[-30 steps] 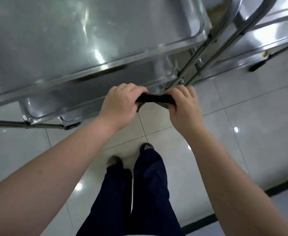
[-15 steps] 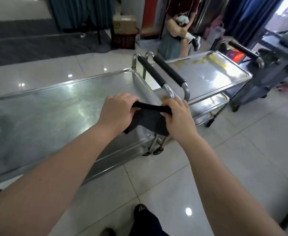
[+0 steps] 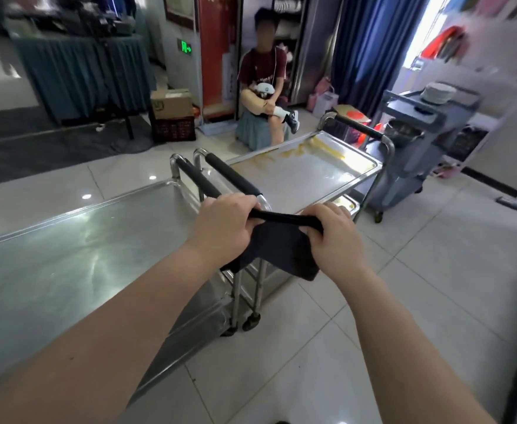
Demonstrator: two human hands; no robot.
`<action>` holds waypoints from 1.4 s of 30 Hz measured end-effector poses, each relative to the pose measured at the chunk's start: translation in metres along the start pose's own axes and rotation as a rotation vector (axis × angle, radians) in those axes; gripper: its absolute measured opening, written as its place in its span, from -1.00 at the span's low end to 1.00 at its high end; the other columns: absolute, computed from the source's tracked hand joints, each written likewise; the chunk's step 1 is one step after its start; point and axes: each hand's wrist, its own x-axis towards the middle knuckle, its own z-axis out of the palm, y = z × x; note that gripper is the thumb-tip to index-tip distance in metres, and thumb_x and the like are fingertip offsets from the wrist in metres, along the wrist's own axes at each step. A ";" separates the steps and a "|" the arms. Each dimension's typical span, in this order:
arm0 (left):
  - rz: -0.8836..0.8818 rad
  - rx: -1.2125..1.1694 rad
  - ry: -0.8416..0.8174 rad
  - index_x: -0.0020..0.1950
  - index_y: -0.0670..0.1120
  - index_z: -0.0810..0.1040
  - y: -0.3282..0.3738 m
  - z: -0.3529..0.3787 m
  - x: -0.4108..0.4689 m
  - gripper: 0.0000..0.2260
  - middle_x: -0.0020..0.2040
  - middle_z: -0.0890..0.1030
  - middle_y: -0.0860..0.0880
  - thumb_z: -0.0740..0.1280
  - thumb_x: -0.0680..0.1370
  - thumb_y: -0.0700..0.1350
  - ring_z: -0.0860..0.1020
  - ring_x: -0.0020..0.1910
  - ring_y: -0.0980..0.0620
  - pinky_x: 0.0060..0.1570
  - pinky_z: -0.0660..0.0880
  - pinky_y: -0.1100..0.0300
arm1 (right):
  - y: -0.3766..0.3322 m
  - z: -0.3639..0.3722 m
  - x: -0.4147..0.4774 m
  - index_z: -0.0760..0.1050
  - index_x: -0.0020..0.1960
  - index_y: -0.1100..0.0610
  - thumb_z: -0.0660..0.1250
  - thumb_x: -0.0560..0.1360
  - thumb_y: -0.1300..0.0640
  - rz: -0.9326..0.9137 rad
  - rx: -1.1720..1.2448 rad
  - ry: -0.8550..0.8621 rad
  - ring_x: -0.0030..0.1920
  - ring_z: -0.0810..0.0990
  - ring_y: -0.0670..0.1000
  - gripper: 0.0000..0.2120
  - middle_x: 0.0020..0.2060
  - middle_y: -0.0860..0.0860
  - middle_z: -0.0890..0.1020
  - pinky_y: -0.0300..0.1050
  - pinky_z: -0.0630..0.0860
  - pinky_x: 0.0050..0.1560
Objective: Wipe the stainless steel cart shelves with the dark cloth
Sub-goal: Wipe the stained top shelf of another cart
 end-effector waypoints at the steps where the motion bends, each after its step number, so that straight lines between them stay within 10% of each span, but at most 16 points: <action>1: 0.002 0.005 -0.008 0.02 -0.01 0.61 0.012 0.012 0.013 -0.78 -0.08 0.62 0.03 0.22 0.51 0.00 0.58 -0.03 -0.11 0.03 0.43 -0.10 | 0.021 -0.006 0.007 0.58 0.02 0.12 0.33 0.46 0.30 -0.005 0.003 -0.006 0.04 0.46 0.13 -0.82 -0.05 0.04 0.59 -0.02 0.39 0.04; 15: -0.269 0.049 -0.149 0.14 -0.01 0.61 0.082 0.179 0.124 -0.83 0.03 0.64 0.02 0.30 0.59 -0.11 0.56 0.05 -0.10 0.08 0.28 0.05 | 0.218 -0.007 0.081 0.59 0.04 0.13 0.31 0.54 0.24 0.012 0.023 -0.180 0.00 0.38 0.08 -0.87 -0.03 0.02 0.59 -0.08 0.27 0.02; 29: -0.285 0.053 -0.187 0.06 0.00 0.61 -0.028 0.267 0.277 -0.85 -0.05 0.62 0.04 0.28 0.56 -0.13 0.56 -0.03 -0.09 -0.05 0.15 0.11 | 0.291 0.093 0.260 0.55 0.12 0.10 0.27 0.59 0.19 0.075 -0.017 -0.367 0.11 0.39 0.06 -0.85 0.04 -0.01 0.55 -0.24 0.11 -0.06; 42: -0.606 0.027 -0.436 0.18 0.09 0.60 -0.106 0.328 0.347 -0.81 0.12 0.63 0.05 0.27 0.61 -0.03 0.54 0.15 -0.05 0.14 0.32 0.08 | 0.344 0.184 0.369 0.51 0.20 0.07 0.22 0.63 0.18 0.010 0.093 -0.769 0.18 0.38 -0.05 -0.81 0.00 -0.15 0.49 -0.11 0.36 0.00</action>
